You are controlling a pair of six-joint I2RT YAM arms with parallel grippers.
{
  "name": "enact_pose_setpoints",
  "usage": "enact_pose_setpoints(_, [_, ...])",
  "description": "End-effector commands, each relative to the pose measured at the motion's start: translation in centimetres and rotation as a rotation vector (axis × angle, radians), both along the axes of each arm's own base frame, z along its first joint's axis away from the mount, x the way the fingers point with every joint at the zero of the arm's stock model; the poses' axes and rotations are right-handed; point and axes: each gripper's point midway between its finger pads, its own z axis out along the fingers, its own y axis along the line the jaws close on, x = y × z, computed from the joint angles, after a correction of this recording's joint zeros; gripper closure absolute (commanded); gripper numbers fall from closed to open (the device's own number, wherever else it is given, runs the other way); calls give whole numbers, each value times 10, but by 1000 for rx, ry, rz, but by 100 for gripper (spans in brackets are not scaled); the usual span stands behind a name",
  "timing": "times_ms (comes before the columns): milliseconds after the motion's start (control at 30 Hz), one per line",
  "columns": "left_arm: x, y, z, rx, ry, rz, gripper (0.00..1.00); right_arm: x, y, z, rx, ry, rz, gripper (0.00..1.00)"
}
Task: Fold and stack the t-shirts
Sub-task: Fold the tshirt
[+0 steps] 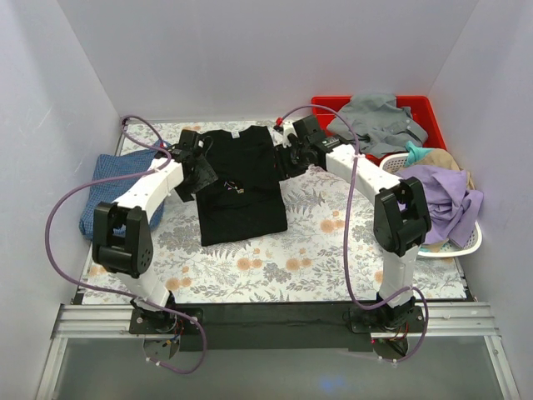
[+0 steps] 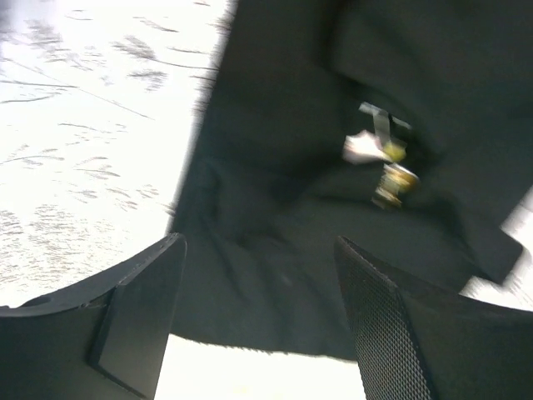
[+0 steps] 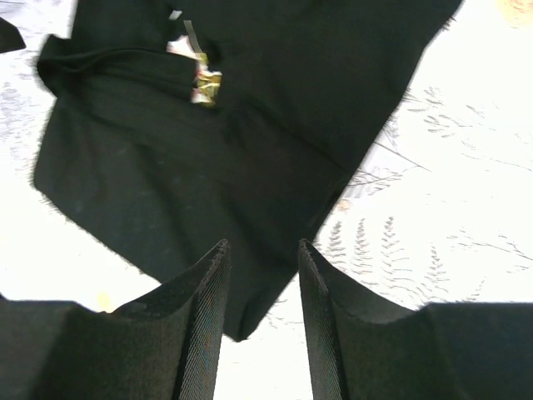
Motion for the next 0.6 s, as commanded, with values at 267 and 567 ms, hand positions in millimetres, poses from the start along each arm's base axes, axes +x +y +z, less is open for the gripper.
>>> enact_pose_setpoints(267, [-42, -57, -7, -332, 9, -231, 31, -22, 10, -17, 34, 72, 25, 58])
enact_pose_setpoints(567, [-37, -71, -27, -391, 45, -260, 32, -28, 18, -32, 28, 126, 39, 58])
